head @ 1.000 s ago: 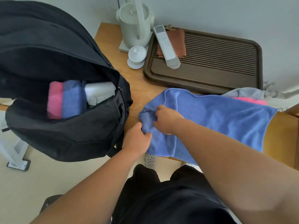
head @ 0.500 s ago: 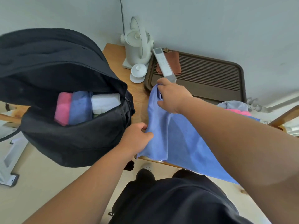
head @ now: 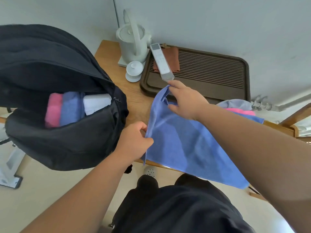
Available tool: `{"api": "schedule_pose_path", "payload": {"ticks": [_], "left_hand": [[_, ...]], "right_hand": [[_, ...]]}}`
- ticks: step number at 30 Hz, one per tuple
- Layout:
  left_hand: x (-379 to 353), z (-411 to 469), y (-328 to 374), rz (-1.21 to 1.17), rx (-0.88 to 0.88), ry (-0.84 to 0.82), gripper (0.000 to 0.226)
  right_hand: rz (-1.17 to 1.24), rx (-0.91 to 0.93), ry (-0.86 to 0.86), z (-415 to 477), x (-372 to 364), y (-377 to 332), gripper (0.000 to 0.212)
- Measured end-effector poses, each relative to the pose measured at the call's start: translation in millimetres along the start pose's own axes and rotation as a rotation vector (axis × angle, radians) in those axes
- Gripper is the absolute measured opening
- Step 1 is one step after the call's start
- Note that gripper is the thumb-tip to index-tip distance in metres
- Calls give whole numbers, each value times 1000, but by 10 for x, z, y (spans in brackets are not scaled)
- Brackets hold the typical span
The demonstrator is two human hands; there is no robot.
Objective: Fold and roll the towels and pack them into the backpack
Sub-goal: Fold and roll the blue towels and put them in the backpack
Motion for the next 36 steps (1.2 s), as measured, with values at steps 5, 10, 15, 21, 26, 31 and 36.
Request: {"api": "schedule_pose_path", "payload": {"ticks": [5,10,15,21,26,31,36], "left_hand": [[-750,-133,309,75,-74,-198,19],[-1355,-271,489,218,-117,-283,14],[-1828,-401,470,278,-79,-345,12],[-2199,-519,267,259,45,-419,23],[-1888,-314,104,329,80,-127,19],[-1220,-106,-283,370,179,186,43],[-1103,-14,-729,450,325,43,32]], "right_hand": [[-37,6,-32,-441,-33,541,54],[-50,55,15,-799,54,973,52],[-117,180,160,-1110,117,1253,37],[-424,45,-188,-1396,-385,1599,51],[-410,38,-118,-1382,-411,1429,28],[-202,63,-84,-1122,-513,944,29],[-3,-53,-260,-799,-969,636,41]]}}
Point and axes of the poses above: each hand's wrist, its own z-axis towards the middle knuckle, its own x-axis out of the back of the hand, y = z × x, the point moved 9 cm from there along z, towards the middle knuckle, and after that the axes turned 9 degrees about y, right-handed, at the moved point
